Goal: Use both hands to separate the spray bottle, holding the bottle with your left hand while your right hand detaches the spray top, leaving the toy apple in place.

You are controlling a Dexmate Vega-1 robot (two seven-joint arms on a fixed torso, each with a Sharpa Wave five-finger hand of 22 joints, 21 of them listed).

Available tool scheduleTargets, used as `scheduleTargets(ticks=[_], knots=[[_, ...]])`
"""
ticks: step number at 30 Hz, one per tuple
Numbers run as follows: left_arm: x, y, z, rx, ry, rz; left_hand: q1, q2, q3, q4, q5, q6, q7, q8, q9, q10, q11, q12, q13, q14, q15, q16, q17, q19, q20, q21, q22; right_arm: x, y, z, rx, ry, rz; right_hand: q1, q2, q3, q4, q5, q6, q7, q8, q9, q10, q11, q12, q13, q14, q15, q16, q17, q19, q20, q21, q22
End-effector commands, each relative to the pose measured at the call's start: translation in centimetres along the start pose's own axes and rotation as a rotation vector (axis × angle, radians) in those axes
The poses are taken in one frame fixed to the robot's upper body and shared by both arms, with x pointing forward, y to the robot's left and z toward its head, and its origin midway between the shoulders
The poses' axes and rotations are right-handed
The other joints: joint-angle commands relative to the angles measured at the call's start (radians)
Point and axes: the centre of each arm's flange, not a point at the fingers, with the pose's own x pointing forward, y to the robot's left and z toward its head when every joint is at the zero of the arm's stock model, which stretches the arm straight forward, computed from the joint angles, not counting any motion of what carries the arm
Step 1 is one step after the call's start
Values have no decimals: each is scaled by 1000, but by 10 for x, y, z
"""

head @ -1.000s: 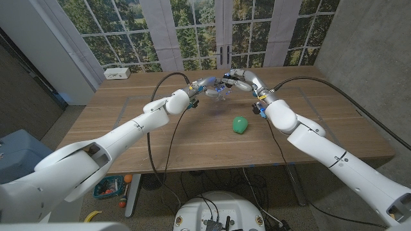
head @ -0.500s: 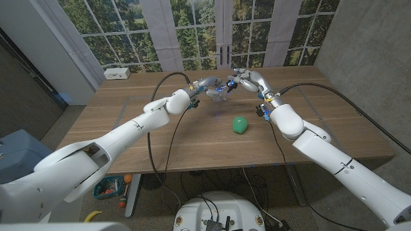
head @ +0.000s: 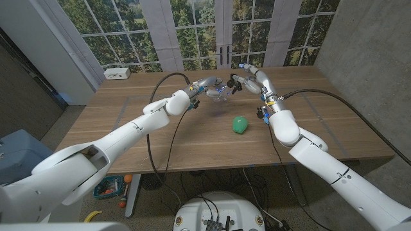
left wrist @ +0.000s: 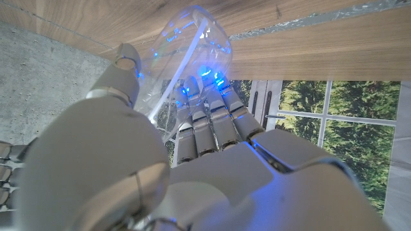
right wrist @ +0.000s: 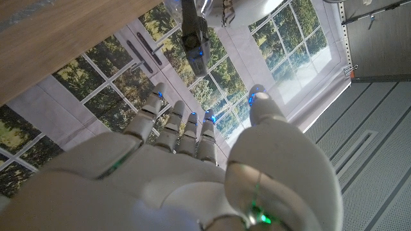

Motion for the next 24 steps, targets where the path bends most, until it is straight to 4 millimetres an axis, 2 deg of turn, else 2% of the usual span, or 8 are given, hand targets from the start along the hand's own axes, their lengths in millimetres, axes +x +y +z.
scheduleTargets(ticks=[1, 6, 14, 19, 22, 24], knots=[[-1, 3, 3, -2, -15, 3, 10, 144, 227, 222, 5, 124, -104, 40, 6, 265, -236, 218, 195, 115, -264, -1, 2, -5, -1, 5, 0, 3, 0, 0, -36, 94, 7, -18, -5, -14, 6, -5, 22, 28, 24, 0, -22, 12, -3, 3, -31, 18, -12, 5, -10, 9, -6, 3], [-1, 4, 4, -3, -23, 10, 9, 146, 228, 224, 5, 125, -104, 40, 6, 264, -236, 217, 196, 116, -262, -1, 3, -6, -1, 7, 0, 9, 2, 1, -52, 132, 62, -43, -6, -27, 17, -8, 46, 54, 34, 0, -45, 34, -4, 4, -66, 43, -26, 7, -28, 20, -12, 4], [0, 4, 2, -5, -20, 1, 9, 145, 228, 224, 5, 125, -105, 39, 6, 265, -236, 216, 198, 117, -263, -2, 3, -6, -1, 10, 0, 19, 4, 1, -69, 151, 160, -60, -5, -36, 20, -7, 31, 47, 28, 0, -91, 39, -10, 6, -116, 70, -46, 9, -56, 28, -23, 4], [1, 3, 1, -9, -18, -2, 9, 145, 228, 224, 5, 126, -105, 39, 6, 263, -236, 216, 200, 117, -263, -3, 3, -7, -1, 11, 0, 23, 7, 3, -81, 150, 213, -60, -5, -37, 18, -7, 27, 44, 27, 0, -105, 43, -11, 6, -131, 74, -53, 9, -67, 30, -26, 4], [1, 4, 0, -12, -18, 0, 8, 145, 228, 224, 5, 126, -103, 39, 6, 263, -236, 215, 200, 117, -263, -3, 3, -7, -2, 12, 0, 25, 8, 4, -103, 151, 221, -41, 4, -27, 7, -2, 32, 30, 31, 0, -112, 41, -9, 6, -141, 72, -56, 9, -74, 25, -28, 4], [1, 4, 0, -12, -18, 0, 8, 144, 228, 224, 4, 125, -103, 39, 6, 264, -236, 215, 201, 117, -263, -4, 3, -7, -1, 13, 0, 26, 8, 4, -114, 153, 220, 21, 31, 5, -18, 13, 51, 15, 40, 0, -114, 35, -1, 5, -141, 65, -57, 7, -74, 13, -26, 3]])
